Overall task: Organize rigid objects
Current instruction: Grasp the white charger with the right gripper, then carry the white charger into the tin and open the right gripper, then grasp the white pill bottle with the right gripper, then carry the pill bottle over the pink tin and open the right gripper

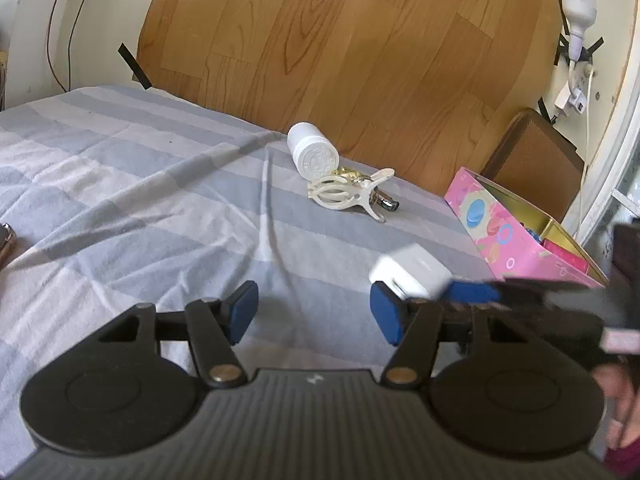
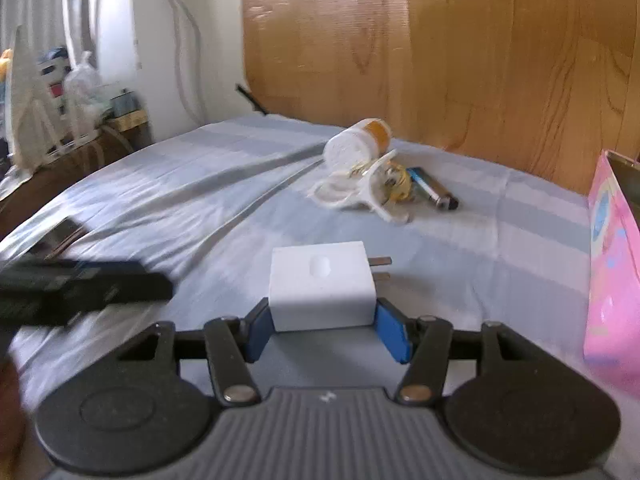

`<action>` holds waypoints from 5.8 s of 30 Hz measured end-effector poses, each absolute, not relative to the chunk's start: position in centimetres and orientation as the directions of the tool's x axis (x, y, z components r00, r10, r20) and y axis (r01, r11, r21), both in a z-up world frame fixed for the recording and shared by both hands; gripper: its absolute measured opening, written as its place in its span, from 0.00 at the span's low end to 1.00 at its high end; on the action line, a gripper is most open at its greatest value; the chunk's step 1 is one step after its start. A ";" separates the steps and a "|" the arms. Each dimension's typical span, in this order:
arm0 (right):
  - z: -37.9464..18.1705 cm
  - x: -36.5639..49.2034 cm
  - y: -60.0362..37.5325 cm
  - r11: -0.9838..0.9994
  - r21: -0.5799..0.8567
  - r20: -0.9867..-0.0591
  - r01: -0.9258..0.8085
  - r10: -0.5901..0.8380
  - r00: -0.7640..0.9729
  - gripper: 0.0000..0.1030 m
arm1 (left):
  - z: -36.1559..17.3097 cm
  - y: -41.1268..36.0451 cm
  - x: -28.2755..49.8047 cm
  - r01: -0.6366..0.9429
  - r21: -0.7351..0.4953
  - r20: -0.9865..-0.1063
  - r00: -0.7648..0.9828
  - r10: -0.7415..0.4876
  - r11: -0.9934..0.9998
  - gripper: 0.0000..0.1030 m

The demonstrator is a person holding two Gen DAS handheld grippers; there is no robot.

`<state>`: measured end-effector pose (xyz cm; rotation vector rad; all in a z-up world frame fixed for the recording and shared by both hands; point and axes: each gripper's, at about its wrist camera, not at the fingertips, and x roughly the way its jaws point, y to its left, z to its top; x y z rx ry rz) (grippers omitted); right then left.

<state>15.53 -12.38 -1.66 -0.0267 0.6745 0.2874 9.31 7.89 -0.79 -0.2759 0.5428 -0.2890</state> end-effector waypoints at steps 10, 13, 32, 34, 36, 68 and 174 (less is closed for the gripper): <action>-1.3 10.0 -11.4 0.892 0.088 -0.631 -0.443 0.394 0.668 0.53 | -0.9 7.6 9.6 0.201 -0.329 -0.488 0.801 -0.348 0.923 0.63; -1.3 8.5 -11.2 0.873 0.066 -0.629 -0.482 0.412 0.659 0.54 | -0.9 7.6 9.6 0.225 -0.342 -0.486 0.789 -0.376 0.913 0.68; -0.4 4.8 -14.1 0.870 0.074 -0.569 -0.487 0.438 0.696 0.64 | 1.1 4.1 5.8 0.312 -0.443 -0.490 0.700 -0.519 0.840 0.71; -0.6 5.3 -13.6 0.865 0.054 -0.581 -0.498 0.433 0.689 0.68 | 0.9 2.7 6.4 0.328 -0.426 -0.507 0.685 -0.522 0.843 0.77; -0.7 6.0 -13.2 0.860 0.032 -0.593 -0.508 0.426 0.684 0.70 | 0.3 1.7 7.0 0.346 -0.408 -0.529 0.665 -0.527 0.845 0.82; 3.3 8.3 -34.2 0.997 -0.067 -0.425 0.027 -0.053 0.904 0.55 | 7.9 -24.8 14.7 0.709 -0.169 -0.406 0.583 -0.703 0.685 0.65; 3.8 10.1 -34.8 0.994 -0.096 -0.411 0.042 -0.078 0.908 0.49 | 7.8 -26.3 21.3 0.625 -0.189 -0.443 0.634 -0.634 0.757 0.80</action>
